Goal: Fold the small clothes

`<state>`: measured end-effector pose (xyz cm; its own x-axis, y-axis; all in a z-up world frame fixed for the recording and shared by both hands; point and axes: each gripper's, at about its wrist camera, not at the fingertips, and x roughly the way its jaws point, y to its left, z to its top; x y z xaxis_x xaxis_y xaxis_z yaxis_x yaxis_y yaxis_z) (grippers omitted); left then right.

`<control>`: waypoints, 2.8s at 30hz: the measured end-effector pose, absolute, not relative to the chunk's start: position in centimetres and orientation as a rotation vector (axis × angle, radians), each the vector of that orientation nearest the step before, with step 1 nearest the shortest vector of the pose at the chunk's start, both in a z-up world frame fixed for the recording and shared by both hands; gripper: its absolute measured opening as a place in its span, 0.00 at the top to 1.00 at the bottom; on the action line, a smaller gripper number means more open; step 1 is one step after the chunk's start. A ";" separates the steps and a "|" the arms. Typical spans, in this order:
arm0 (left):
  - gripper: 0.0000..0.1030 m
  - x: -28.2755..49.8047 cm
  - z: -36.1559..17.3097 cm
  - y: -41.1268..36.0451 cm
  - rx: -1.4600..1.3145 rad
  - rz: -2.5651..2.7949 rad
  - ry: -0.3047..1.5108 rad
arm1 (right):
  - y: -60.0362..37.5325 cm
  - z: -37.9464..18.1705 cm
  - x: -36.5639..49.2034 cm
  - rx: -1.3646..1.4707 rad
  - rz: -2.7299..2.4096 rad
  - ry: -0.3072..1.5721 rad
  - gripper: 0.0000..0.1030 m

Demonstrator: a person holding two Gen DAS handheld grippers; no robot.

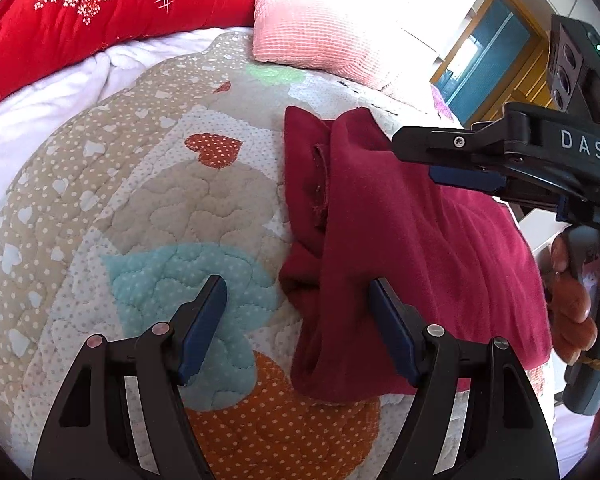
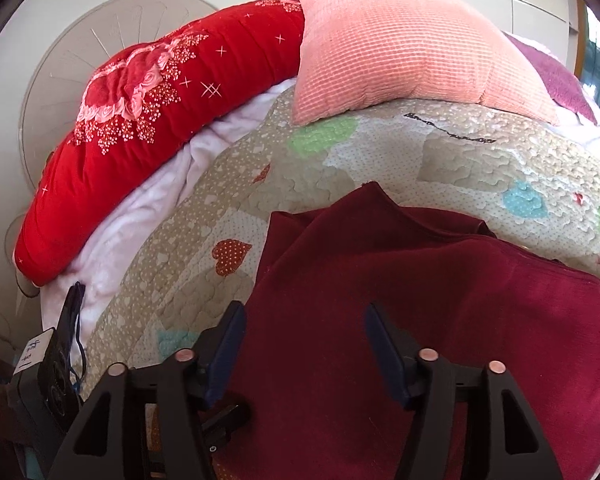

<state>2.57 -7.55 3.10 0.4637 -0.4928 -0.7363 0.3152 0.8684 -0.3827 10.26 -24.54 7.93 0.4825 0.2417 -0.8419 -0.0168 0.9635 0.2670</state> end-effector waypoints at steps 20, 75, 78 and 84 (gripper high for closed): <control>0.24 3.7 1.9 -6.6 -0.371 -0.582 0.998 | -18.4 2.6 18.7 -0.064 0.041 1.195 0.48; 0.80 -9.6 13.3 -24.8 -0.074 -1.074 0.700 | -39.7 15.8 -2.9 0.137 0.004 0.813 0.82; 0.80 -11.4 13.0 -26.5 0.008 -1.090 0.730 | -43.8 13.0 -4.8 0.147 -0.053 0.867 0.82; 0.80 -12.9 13.5 -25.0 0.132 -0.978 0.715 | -49.4 5.7 -5.3 0.338 -0.144 0.947 0.76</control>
<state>-12.95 -25.02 13.48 0.3527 -0.7115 -0.6077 0.7949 0.5705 -0.2066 -5.33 -49.37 5.74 0.5793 0.0262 -0.8147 0.2676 0.9380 0.2205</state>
